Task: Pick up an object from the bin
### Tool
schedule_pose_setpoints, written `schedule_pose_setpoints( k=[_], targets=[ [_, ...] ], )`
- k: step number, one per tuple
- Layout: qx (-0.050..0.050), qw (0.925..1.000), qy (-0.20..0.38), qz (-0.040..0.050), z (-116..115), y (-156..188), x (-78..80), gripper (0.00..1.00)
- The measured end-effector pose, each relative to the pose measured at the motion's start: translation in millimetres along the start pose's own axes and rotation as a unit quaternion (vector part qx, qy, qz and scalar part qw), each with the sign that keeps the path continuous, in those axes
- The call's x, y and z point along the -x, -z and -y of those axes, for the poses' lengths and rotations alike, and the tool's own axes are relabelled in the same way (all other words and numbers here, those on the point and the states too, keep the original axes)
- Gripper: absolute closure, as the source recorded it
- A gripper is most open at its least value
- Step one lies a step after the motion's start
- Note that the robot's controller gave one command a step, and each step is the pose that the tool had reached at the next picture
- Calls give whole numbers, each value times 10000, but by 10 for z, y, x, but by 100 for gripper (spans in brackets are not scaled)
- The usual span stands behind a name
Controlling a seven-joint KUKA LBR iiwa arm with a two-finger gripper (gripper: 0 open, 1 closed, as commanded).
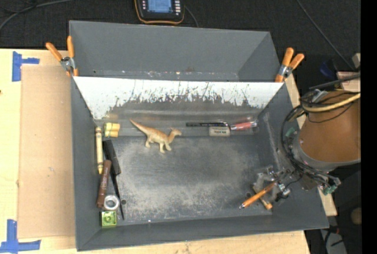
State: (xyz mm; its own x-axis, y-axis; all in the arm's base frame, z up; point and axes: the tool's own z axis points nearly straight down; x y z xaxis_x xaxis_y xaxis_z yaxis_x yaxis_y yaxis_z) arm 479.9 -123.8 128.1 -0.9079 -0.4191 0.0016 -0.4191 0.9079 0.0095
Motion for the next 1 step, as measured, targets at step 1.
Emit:
schedule_pose_setpoints(
  k=[1],
  targets=[
    [-6, 10000, -1, 8, 1, 187, 2, 100]
  ],
)
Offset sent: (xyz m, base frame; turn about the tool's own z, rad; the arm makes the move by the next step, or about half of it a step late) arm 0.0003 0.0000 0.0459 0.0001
